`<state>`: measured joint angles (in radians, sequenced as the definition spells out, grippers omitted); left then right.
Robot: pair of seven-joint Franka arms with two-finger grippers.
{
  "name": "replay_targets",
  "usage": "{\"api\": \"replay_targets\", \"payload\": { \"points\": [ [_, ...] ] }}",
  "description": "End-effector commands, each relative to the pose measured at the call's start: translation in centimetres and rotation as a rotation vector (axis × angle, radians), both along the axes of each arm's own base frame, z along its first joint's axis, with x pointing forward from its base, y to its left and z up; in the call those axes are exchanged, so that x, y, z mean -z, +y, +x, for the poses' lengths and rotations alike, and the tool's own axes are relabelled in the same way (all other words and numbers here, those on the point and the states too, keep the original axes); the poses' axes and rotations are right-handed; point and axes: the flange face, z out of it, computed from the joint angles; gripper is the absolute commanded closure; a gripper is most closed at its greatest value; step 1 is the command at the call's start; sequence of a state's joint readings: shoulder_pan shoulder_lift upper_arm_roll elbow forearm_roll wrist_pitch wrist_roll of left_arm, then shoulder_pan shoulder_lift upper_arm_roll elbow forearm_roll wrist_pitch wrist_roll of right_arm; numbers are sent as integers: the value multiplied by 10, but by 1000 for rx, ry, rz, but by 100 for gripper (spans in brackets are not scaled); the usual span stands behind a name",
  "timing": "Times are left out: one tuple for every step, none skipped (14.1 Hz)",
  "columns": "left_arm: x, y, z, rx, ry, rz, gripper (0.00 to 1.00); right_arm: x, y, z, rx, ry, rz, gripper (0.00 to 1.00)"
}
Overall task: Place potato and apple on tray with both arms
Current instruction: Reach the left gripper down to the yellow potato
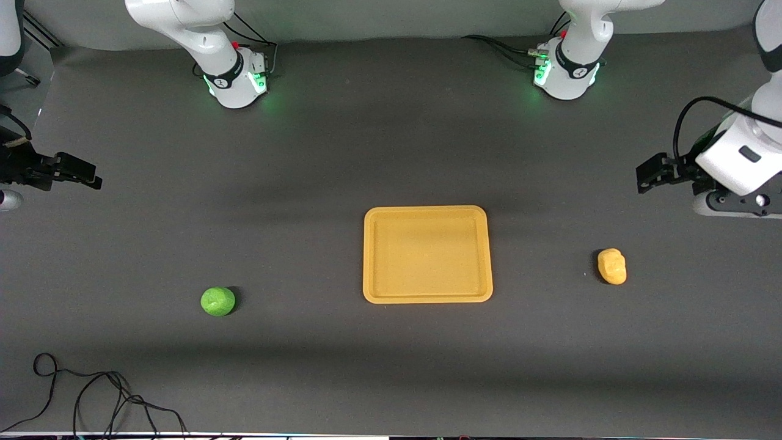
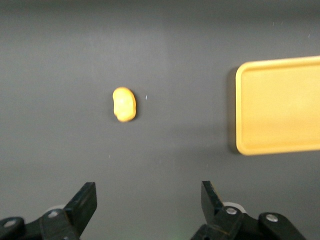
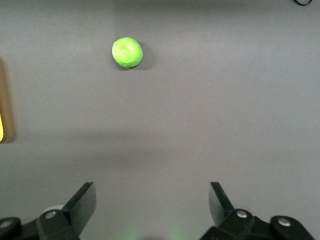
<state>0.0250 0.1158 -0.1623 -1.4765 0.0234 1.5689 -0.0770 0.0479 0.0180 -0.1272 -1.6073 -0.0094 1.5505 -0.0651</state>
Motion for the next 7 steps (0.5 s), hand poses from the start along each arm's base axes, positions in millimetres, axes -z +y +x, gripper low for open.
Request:
{"api": "replay_targets", "payload": {
  "points": [
    [0, -1, -2, -11, -46, -13, 0, -4, 1, 2, 21, -9, -1, 0],
    [-1, -3, -2, -11, -48, -15, 0, -5, 1, 2, 21, -11, -1, 0],
    [-6, -3, -2, -16, -57, -26, 0, -4, 1, 2, 20, -9, -1, 0],
    [-8, -1, -4, -17, -49, -24, 0, -3, 1, 2, 21, -8, -1, 0],
    [-5, 1, -5, -16, -29, -19, 0, -3, 1, 2, 21, -8, -1, 0],
    [-2, 8, -5, -22, -15, -18, 0, -3, 1, 3, 21, -9, -1, 0],
    [-1, 12, -3, -19, -24, -19, 0, -3, 1, 4, 21, -9, -1, 0]
  ]
}}
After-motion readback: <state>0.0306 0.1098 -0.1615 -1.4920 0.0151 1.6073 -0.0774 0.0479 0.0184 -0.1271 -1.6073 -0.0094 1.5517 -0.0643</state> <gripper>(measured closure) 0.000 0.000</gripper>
